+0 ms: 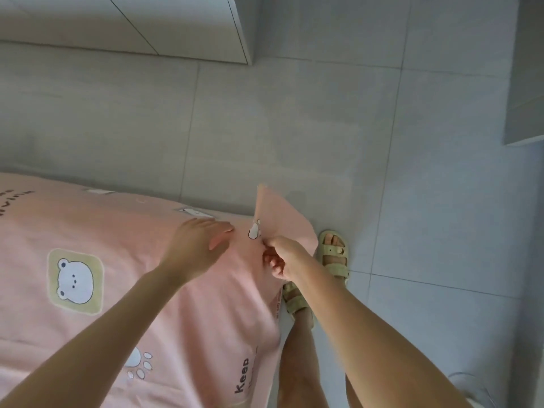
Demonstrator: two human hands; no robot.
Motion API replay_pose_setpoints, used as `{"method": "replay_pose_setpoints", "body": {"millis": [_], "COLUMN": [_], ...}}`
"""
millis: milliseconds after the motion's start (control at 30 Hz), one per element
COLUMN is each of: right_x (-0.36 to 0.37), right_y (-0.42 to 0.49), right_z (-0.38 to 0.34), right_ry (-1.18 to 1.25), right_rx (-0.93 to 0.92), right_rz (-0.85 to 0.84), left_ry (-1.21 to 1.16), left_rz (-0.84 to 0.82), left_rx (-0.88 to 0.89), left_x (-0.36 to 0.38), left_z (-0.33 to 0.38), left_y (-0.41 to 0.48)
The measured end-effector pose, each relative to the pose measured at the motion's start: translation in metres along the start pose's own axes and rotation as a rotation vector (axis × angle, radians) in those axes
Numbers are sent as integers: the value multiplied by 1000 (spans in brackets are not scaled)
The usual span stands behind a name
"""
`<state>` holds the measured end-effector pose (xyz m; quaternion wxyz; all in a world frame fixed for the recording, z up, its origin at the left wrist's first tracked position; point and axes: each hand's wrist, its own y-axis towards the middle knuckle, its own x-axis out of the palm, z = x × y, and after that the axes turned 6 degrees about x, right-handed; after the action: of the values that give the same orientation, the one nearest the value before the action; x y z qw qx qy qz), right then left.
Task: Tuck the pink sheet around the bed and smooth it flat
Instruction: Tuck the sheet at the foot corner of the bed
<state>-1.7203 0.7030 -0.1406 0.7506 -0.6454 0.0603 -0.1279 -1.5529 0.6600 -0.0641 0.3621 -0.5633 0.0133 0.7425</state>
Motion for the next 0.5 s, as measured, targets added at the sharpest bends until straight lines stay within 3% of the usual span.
{"method": "replay_pose_setpoints", "body": {"millis": [133, 300, 500], "right_x": [-4, -32, -48], "right_y": [1, -18, -32], "right_z": [-3, -7, -13], "right_ry": [-100, -152, -201], "right_rx": [-160, -587, -739], "right_rz": [155, 327, 435], "left_ry": [8, 46, 16], "left_rz": [-35, -83, -88], "left_rx": [22, 67, 51], "left_x": [-2, -8, -11], "left_z": [0, 8, 10], "left_y": [2, 7, 22]}}
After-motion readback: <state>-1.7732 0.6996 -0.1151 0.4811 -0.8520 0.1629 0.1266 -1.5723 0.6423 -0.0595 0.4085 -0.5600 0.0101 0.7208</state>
